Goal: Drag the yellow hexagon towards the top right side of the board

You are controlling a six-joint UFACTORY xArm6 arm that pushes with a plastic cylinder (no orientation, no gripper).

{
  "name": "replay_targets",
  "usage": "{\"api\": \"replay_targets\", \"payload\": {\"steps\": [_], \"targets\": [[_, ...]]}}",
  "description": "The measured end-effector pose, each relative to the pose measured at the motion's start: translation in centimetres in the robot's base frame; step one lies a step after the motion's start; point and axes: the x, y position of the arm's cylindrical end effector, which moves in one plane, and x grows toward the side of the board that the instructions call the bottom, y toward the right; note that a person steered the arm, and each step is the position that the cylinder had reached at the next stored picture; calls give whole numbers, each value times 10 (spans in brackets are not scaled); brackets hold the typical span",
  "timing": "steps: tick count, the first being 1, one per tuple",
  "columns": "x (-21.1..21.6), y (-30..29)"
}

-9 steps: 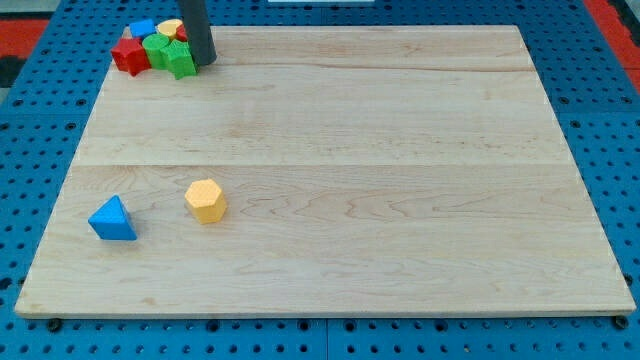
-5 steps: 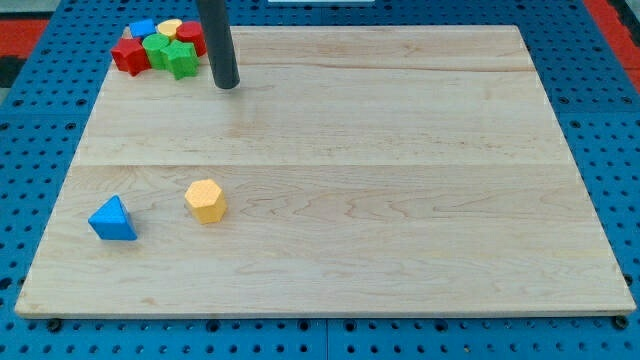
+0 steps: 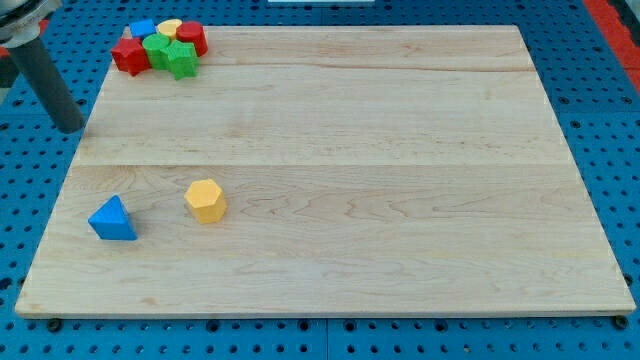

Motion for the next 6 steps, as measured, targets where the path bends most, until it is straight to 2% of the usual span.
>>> {"api": "replay_targets", "payload": {"steps": [2,3,4,6], "targets": [[122,1],[161,18],[153,68],[105,197]]}}
